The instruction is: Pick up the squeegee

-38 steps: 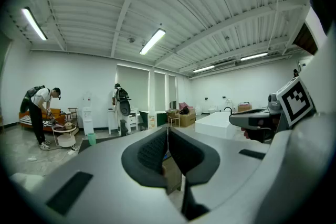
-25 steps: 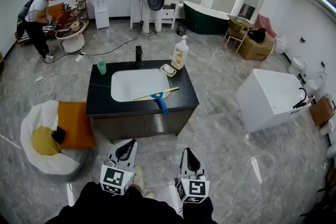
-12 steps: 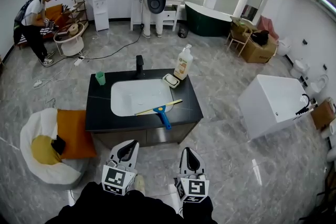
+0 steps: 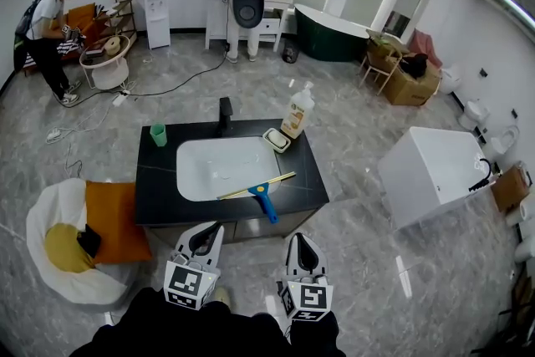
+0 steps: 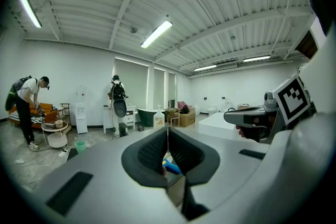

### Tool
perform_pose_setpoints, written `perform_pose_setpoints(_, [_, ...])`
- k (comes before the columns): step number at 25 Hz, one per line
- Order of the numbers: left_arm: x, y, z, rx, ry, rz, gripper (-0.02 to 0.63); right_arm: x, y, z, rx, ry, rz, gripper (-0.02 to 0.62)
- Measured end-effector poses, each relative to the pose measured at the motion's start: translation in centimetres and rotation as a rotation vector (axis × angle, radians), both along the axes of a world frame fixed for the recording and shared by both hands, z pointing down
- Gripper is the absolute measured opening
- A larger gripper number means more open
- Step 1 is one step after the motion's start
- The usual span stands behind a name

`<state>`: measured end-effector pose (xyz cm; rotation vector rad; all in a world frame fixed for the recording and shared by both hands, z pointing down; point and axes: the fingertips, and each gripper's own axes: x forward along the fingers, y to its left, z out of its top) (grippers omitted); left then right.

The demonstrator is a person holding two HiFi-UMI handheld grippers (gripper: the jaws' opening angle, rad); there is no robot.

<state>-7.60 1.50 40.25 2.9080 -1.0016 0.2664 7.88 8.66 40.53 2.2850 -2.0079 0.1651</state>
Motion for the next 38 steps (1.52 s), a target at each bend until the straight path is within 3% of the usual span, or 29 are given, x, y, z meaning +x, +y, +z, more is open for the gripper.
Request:
perform_pose_setpoints(10, [0.3, -4.6, 1.2, -0.009, 0.003, -0.001, 0.026, -0.1, -4.6, 0.6, -0.007, 0.008, -0.009, 0.015])
perform_pose_setpoints(16, [2.1, -7.1, 1.6, -0.014, 0.011, -0.017, 0.026, 1.9, -7.6, 1.7, -0.027, 0.009, -0.029, 0.015])
perform_pose_setpoints(25, [5.0, -13.1, 3.2, -0.05, 0.002, -0.133, 0.026, 5.7, -15.9, 3.0, -0.058, 0.003, -0.149, 0.015])
perform_pose_setpoints(38, [7.7, -19.0, 10.6, -0.213, -0.071, -0.281, 0.026, 8.6, -24.1, 12.2, -0.246, -0.06, -0.294, 0.015])
